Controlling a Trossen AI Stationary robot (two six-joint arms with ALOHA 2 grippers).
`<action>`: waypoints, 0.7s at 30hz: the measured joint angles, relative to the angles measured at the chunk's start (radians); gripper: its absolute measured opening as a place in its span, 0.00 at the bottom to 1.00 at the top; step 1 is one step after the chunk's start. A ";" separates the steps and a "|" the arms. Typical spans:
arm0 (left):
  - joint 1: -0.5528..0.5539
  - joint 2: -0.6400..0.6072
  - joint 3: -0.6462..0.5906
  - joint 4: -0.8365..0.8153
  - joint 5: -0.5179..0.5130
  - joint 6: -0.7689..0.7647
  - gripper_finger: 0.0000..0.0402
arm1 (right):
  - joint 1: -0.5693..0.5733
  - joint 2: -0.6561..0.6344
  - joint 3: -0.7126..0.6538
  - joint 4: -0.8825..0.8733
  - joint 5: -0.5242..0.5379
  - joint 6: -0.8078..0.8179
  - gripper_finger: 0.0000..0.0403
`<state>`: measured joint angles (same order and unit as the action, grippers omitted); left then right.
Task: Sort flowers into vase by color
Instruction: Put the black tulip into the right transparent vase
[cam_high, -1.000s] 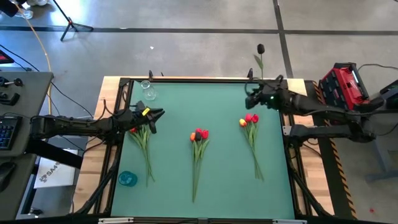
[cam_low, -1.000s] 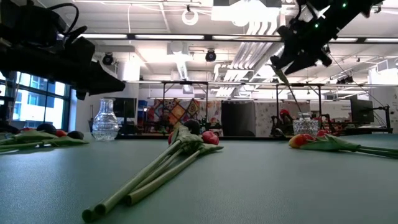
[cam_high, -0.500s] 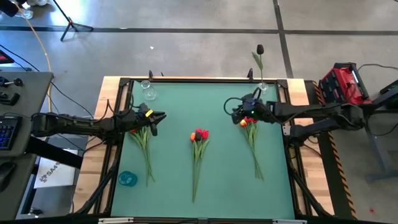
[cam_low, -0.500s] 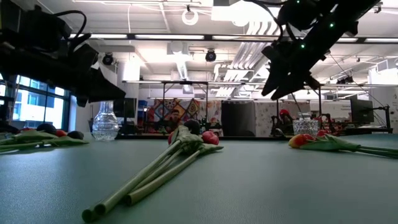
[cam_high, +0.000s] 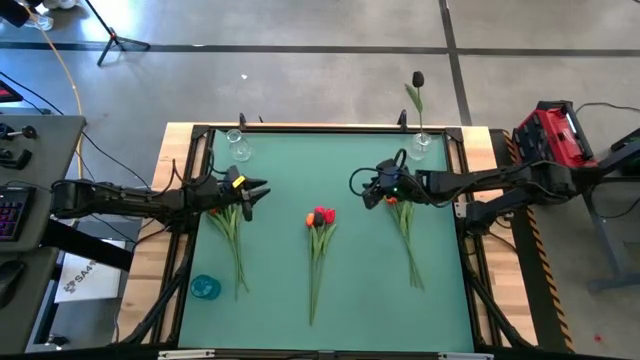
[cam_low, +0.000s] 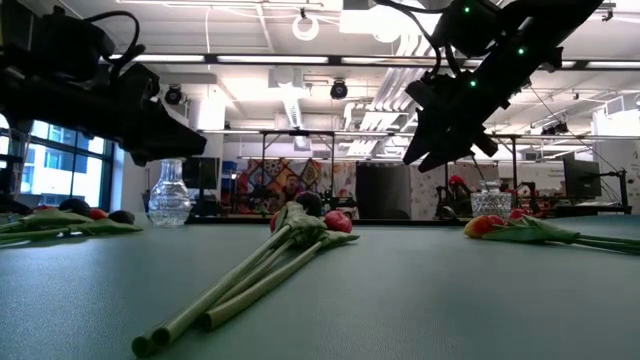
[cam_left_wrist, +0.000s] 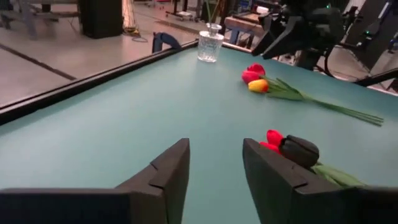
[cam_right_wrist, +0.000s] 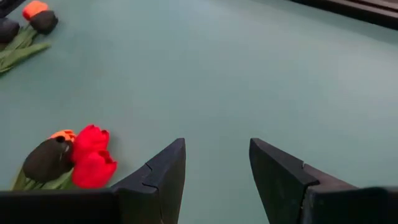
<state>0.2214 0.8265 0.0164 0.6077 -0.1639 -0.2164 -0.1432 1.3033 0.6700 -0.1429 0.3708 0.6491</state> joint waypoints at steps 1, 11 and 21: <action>0.000 0.000 0.003 -0.001 0.008 -0.022 0.37 | 0.000 0.000 0.000 0.000 0.010 -0.002 0.42; -0.001 0.017 0.054 0.001 0.196 -0.043 0.41 | 0.013 0.015 0.000 0.007 0.007 -0.002 0.42; 0.000 0.136 0.112 0.045 0.104 -0.137 0.41 | 0.028 0.093 0.000 0.010 -0.064 0.163 0.42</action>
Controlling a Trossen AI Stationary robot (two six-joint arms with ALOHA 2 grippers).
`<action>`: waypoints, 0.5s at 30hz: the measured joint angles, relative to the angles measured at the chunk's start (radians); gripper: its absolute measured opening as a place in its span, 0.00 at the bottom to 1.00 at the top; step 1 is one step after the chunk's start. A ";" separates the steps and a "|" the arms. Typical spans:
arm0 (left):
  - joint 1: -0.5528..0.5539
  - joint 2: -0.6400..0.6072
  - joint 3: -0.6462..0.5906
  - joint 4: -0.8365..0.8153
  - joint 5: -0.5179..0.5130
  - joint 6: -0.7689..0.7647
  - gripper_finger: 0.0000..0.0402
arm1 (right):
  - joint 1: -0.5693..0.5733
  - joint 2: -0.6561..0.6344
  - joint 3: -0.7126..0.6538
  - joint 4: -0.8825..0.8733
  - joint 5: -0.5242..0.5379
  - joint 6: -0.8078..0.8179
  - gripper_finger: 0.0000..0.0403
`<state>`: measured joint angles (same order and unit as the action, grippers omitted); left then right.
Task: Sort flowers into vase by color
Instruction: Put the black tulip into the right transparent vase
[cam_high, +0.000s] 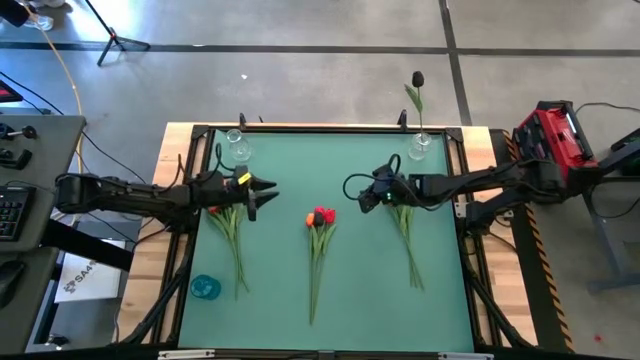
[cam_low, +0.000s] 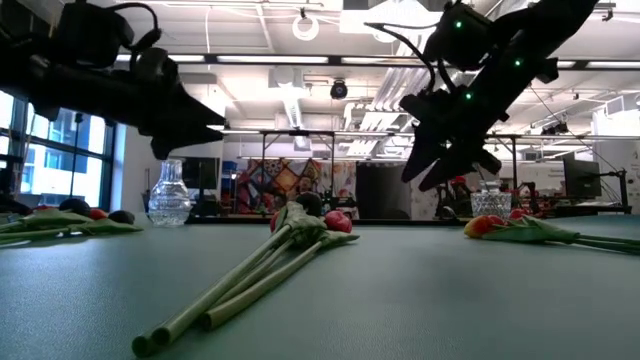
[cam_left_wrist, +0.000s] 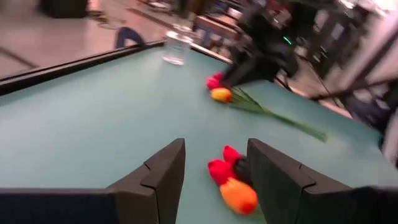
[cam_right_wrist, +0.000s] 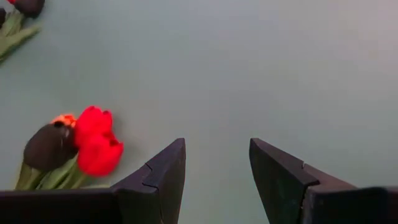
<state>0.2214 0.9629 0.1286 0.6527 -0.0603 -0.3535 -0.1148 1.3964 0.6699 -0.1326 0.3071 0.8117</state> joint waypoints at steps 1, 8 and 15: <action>0.000 0.012 0.004 0.006 -0.022 -0.016 0.41 | 0.005 0.009 0.000 -0.003 -0.013 0.015 0.42; 0.000 0.086 0.010 0.005 -0.055 -0.062 0.41 | 0.013 0.032 0.000 -0.012 -0.054 0.077 0.40; -0.006 0.165 0.010 0.004 -0.049 -0.117 0.41 | 0.019 0.032 0.000 0.012 -0.076 0.100 0.35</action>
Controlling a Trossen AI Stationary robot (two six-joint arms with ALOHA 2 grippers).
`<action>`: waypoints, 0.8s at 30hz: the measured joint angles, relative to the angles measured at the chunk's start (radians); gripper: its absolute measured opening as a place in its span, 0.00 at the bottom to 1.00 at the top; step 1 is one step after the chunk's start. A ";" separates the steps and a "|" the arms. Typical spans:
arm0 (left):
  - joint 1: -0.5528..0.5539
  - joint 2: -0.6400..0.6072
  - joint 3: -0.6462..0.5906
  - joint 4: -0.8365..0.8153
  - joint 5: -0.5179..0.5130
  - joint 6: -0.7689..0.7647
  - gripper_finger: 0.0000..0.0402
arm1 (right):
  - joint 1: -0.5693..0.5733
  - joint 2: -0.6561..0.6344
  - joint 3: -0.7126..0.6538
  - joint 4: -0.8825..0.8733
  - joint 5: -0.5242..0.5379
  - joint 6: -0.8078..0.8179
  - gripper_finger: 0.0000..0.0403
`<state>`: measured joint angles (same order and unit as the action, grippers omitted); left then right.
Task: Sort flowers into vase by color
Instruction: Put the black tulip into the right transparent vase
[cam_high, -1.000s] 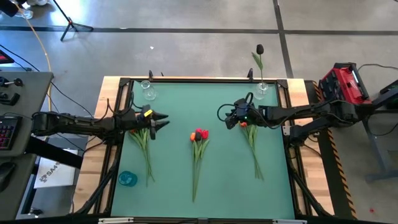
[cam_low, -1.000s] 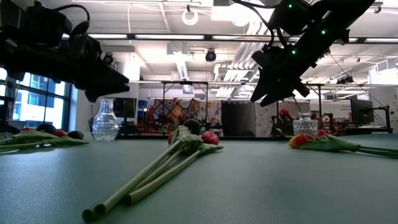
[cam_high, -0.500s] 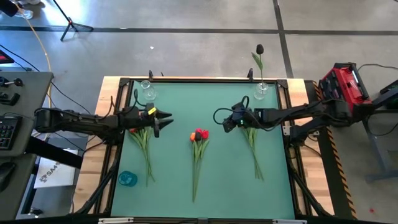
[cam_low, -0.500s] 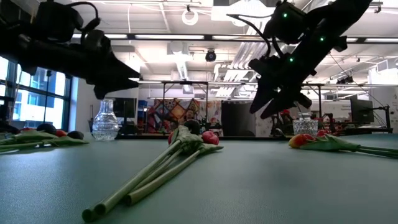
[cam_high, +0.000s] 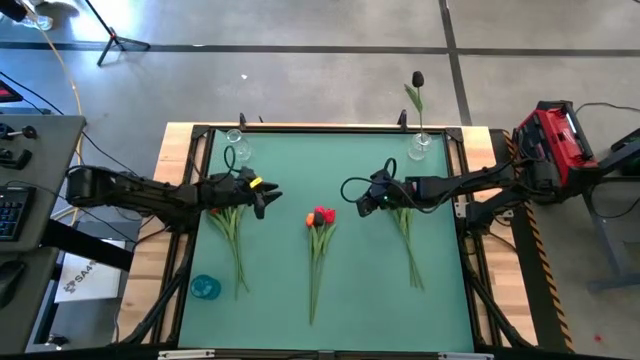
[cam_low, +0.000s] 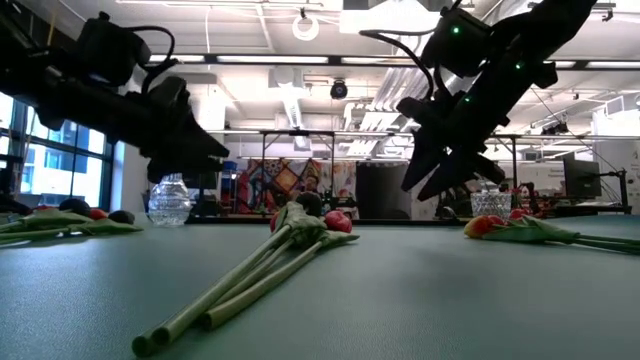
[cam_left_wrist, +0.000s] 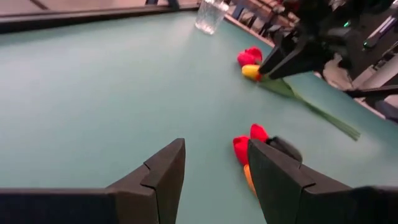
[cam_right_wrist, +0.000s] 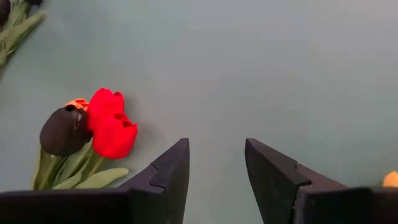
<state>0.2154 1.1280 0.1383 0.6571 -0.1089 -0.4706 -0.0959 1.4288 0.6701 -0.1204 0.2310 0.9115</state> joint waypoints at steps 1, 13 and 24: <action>-0.004 0.011 0.000 0.001 0.000 0.000 0.41 | 0.005 0.000 0.000 0.003 0.000 0.007 0.35; -0.054 0.135 0.000 0.099 0.002 0.008 0.41 | 0.073 0.020 0.000 0.011 0.008 0.083 0.33; -0.055 0.162 0.002 0.098 0.019 0.001 0.41 | 0.073 0.180 0.001 0.254 -0.087 0.079 0.33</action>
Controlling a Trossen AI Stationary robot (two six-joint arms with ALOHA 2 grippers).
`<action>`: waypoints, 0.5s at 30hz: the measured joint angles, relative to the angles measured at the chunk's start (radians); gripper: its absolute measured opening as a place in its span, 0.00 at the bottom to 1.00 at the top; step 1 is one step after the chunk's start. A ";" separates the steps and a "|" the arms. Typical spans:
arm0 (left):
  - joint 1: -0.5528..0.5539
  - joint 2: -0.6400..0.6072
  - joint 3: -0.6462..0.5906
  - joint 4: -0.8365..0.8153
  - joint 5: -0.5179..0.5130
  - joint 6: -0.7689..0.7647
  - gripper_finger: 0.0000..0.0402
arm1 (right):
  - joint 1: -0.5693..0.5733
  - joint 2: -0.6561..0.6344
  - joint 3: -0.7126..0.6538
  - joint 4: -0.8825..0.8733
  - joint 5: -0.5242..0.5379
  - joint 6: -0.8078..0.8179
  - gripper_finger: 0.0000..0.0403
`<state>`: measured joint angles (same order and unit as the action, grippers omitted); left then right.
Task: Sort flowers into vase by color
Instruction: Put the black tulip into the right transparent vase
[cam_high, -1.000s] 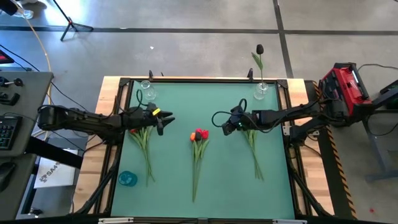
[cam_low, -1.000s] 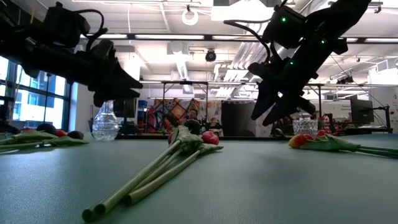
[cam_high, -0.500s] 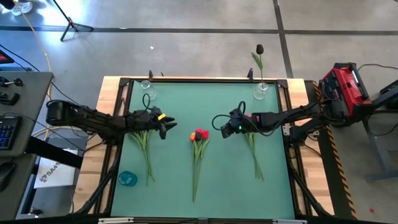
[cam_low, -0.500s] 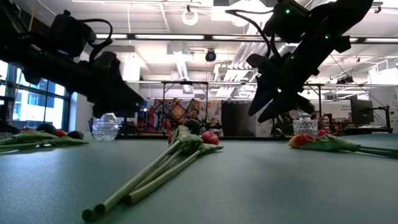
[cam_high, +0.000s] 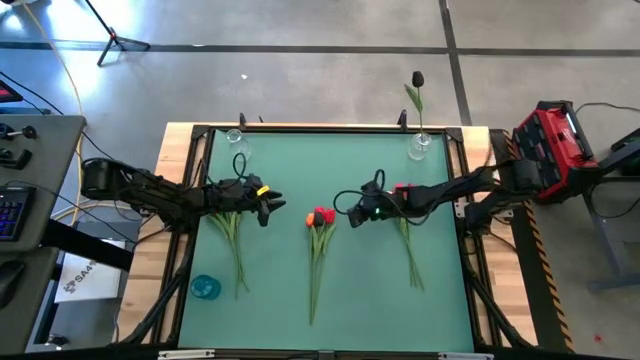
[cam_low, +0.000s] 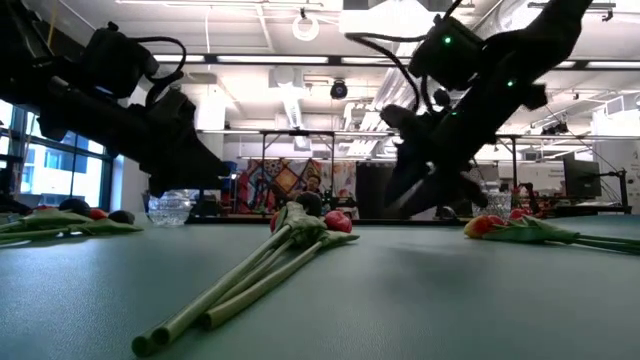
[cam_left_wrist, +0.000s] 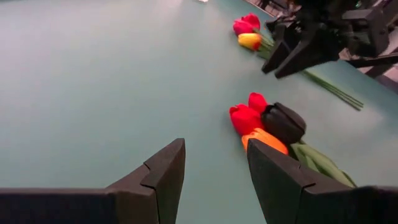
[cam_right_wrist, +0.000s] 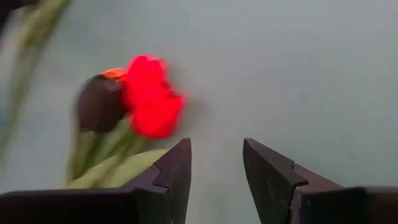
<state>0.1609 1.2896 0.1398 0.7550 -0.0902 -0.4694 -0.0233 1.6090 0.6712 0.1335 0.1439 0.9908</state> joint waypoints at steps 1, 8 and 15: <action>-0.001 0.000 0.000 0.000 0.009 0.000 0.41 | 0.000 0.025 0.006 0.046 -0.028 -0.004 0.33; -0.017 0.000 0.000 0.000 0.011 0.001 0.41 | 0.024 0.113 0.100 0.143 -0.126 -0.066 0.33; -0.070 0.023 0.041 -0.008 0.057 0.060 0.41 | 0.062 0.195 0.211 0.142 -0.129 -0.102 0.33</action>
<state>0.0905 1.3124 0.1813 0.7473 -0.0333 -0.4095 0.0386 1.8037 0.8826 0.2750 0.0149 0.8890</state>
